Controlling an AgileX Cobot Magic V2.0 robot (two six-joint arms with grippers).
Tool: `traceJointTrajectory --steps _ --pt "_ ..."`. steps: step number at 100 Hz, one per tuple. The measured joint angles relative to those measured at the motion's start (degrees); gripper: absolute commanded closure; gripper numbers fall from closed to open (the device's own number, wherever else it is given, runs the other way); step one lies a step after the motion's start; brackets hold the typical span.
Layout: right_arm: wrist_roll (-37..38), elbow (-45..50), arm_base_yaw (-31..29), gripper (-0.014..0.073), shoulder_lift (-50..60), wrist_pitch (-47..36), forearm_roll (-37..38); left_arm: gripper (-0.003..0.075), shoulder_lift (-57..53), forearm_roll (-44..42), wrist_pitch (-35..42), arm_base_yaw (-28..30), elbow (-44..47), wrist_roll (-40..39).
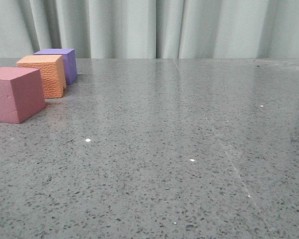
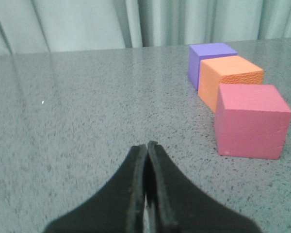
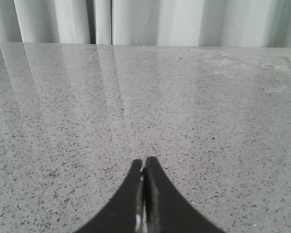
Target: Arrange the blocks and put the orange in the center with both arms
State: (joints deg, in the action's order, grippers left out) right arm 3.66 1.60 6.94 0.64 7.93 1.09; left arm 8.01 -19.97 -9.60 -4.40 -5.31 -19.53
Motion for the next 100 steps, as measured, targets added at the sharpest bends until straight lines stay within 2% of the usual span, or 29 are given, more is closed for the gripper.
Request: traceJointTrajectory --steps 11,28,55,100 --pt "0.0 0.0 0.0 0.0661 0.0 0.0 0.0 0.0739 -3.7 3.1 3.2 1.9 4.8 0.1" --pt "0.0 0.0 0.0 0.0661 0.0 0.0 0.0 0.0739 -7.7 5.8 6.0 2.3 5.1 2.2" --pt "0.0 0.0 0.0 0.0661 0.0 0.0 0.0 0.0739 -8.3 11.3 6.0 2.3 5.1 12.7" --pt "0.0 0.0 0.0 0.0661 0.0 0.0 0.0 0.0739 -8.3 12.3 6.2 0.3 5.1 13.9"
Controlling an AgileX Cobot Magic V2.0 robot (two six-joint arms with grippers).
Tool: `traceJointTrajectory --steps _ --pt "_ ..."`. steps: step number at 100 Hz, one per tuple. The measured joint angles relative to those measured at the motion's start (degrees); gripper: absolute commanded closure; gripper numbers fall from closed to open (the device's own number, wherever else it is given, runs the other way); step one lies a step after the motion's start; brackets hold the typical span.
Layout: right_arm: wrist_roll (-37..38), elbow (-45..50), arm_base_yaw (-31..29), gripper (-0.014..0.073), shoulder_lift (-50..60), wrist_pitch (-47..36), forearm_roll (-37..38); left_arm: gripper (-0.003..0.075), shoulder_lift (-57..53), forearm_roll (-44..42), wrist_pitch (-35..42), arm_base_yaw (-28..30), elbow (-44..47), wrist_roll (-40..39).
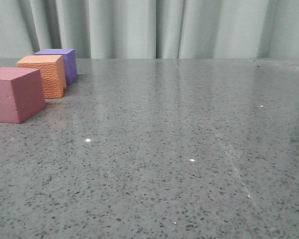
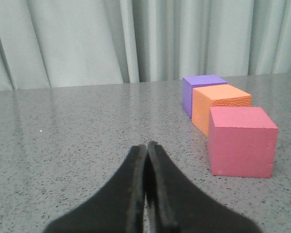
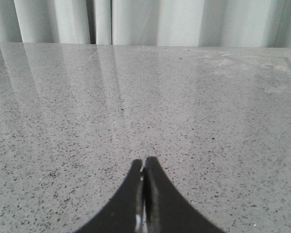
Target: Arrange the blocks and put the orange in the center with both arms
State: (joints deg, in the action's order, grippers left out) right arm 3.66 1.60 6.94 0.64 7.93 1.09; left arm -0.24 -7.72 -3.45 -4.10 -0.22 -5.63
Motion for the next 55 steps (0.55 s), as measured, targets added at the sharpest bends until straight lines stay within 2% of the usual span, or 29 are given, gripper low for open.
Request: traceJointTrajectory --steps 55 --pt "0.0 0.0 0.0 0.0661 0.0 0.0 0.0 0.0739 0.0 0.4 0.0 -0.1 0.0 0.0"
